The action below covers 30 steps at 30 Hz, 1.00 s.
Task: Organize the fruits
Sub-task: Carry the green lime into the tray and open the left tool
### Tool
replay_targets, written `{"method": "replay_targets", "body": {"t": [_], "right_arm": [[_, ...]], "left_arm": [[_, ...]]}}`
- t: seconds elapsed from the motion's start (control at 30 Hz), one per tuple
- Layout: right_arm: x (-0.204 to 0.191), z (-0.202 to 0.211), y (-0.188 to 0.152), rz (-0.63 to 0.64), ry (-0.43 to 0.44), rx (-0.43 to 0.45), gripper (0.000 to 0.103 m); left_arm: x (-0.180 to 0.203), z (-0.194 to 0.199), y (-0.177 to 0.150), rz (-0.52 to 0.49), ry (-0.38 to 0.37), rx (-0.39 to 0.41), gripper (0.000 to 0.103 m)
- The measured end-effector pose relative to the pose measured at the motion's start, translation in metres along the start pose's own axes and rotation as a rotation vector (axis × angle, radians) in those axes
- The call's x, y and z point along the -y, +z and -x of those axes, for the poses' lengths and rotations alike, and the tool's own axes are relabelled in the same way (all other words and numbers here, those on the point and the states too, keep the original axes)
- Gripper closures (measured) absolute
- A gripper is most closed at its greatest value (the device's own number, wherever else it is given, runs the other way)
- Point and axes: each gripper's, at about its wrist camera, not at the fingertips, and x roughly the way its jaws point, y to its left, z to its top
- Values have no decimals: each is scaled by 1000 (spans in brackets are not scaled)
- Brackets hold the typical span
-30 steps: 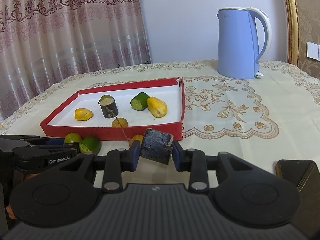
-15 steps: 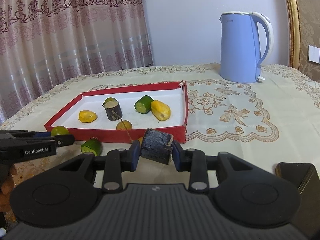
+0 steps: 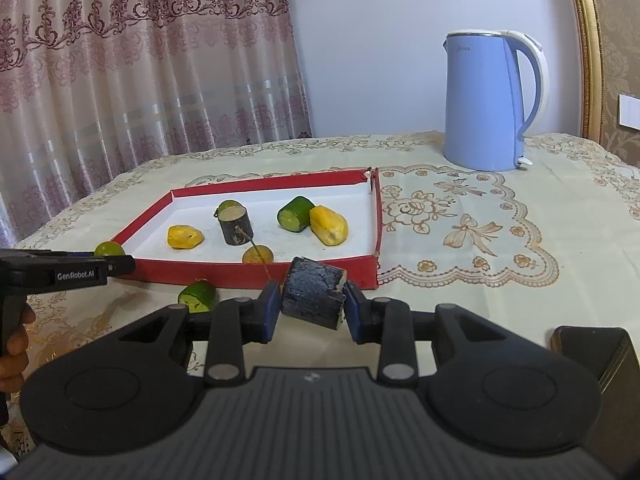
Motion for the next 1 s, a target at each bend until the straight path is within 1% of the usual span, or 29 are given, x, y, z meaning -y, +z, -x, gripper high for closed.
{"method": "replay_targets", "body": {"t": [0.33, 0.6, 0.83, 1.0], "right_arm": [[-5, 2, 0, 13, 12, 3, 71], [-5, 2, 0, 15, 15, 1, 71], [-7, 2, -1, 15, 18, -1, 71], [-7, 1, -2, 13, 18, -5, 71]], "left_arm": [[2, -10, 20, -44, 42, 34, 68], [7, -33, 42, -83, 72, 46, 68], [15, -59, 54, -124, 106, 36, 68], [18, -73, 59, -138, 112, 19, 68]]}}
